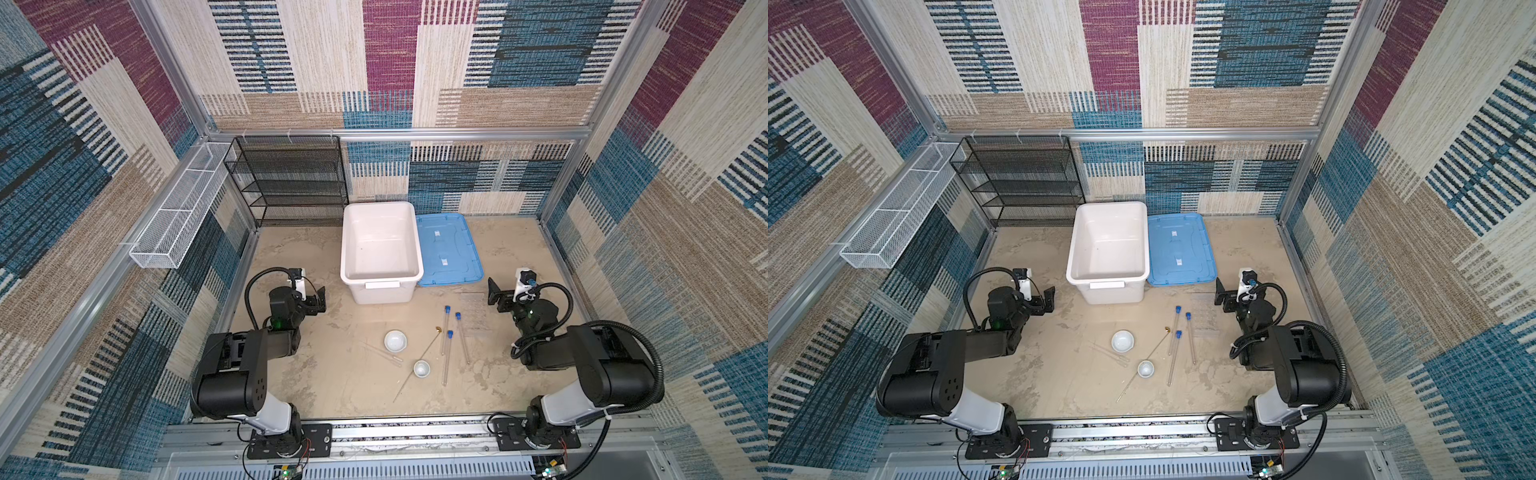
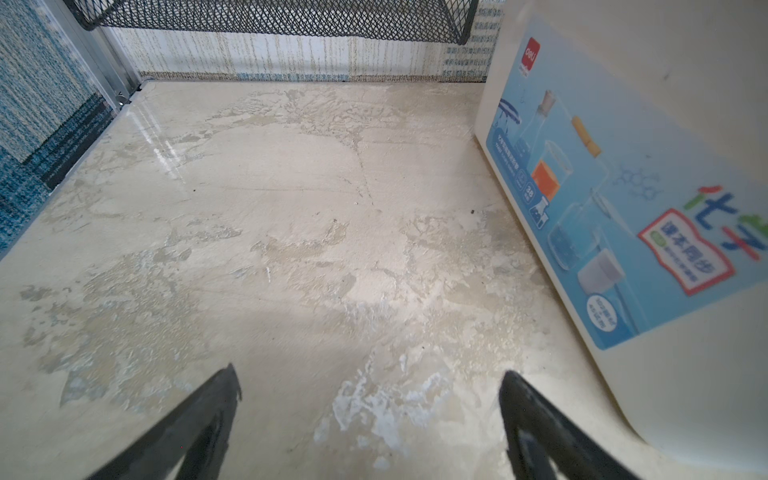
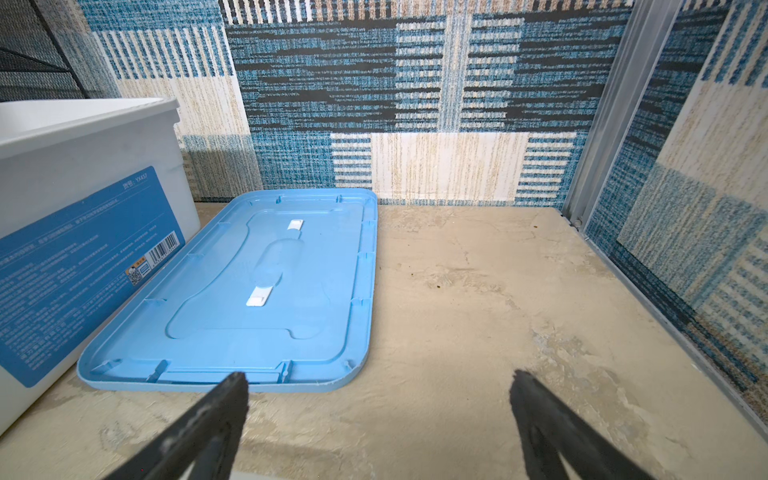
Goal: Organize the chemistry lab equipment
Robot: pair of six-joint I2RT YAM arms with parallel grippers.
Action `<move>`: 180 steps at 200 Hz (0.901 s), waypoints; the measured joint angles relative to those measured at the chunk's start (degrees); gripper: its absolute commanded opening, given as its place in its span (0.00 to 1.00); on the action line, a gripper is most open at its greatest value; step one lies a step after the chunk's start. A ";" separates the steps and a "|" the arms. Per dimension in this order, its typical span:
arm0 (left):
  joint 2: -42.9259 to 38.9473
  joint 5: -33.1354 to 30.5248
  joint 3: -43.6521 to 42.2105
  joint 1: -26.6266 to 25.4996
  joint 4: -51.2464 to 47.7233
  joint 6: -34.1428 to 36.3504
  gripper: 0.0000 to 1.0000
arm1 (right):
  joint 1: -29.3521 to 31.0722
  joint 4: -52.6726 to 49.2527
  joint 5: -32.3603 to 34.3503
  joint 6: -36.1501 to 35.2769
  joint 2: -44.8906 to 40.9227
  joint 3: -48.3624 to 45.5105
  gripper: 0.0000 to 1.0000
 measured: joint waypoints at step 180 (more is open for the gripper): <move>-40.94 2.89 14.03 -8.13 -40.54 -32.72 0.99 | 0.00 -60.17 -16.96 14.16 -27.23 27.06 0.99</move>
